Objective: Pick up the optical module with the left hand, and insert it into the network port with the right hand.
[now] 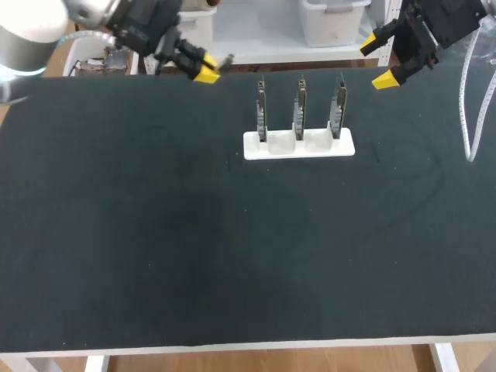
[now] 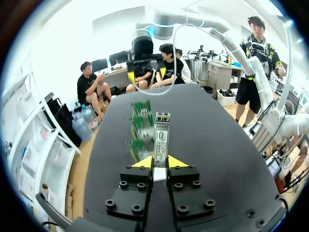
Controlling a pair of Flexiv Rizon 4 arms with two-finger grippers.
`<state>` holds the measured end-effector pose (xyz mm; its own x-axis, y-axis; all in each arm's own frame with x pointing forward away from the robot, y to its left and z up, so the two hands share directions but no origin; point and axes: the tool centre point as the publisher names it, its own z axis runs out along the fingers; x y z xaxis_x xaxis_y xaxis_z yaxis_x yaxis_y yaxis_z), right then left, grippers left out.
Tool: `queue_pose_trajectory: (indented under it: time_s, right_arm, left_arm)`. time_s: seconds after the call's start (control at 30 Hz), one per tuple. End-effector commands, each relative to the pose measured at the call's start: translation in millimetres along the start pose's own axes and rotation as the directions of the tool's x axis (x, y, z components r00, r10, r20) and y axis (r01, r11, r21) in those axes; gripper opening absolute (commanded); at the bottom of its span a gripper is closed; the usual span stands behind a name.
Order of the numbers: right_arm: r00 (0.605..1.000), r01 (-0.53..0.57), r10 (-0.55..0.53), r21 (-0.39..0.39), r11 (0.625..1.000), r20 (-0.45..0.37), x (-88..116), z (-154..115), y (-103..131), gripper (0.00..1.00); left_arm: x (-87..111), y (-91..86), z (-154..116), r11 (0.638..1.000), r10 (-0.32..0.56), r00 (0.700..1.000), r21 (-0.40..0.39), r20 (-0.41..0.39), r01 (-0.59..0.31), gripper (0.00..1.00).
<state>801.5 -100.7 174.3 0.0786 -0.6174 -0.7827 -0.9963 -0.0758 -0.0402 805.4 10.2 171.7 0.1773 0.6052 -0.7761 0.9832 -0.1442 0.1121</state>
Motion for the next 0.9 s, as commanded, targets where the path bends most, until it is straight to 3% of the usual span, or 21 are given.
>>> queue_pose_trajectory:
  time_s: [0.03,0.57,0.9]
  right_arm:
    - [1.000,0.001,-0.001,0.002,1.000,0.000,0,0,1,1.00]
    - [1.000,0.001,-0.001,0.002,1.000,0.000,0,0,1,1.00]
    - [1.000,0.001,-0.001,0.002,1.000,0.000,0,0,1,1.00]
  left_arm:
    - [-13.9,13.4,22,1.000,0.028,0.999,0.002,0.018,-0.028,0.00]
    - [-71.2,16.8,58,0.994,0.103,0.993,-0.028,0.064,-0.102,0.00]
    - [-78.3,14.4,83,0.993,0.090,0.992,-0.089,0.091,-0.082,0.00]
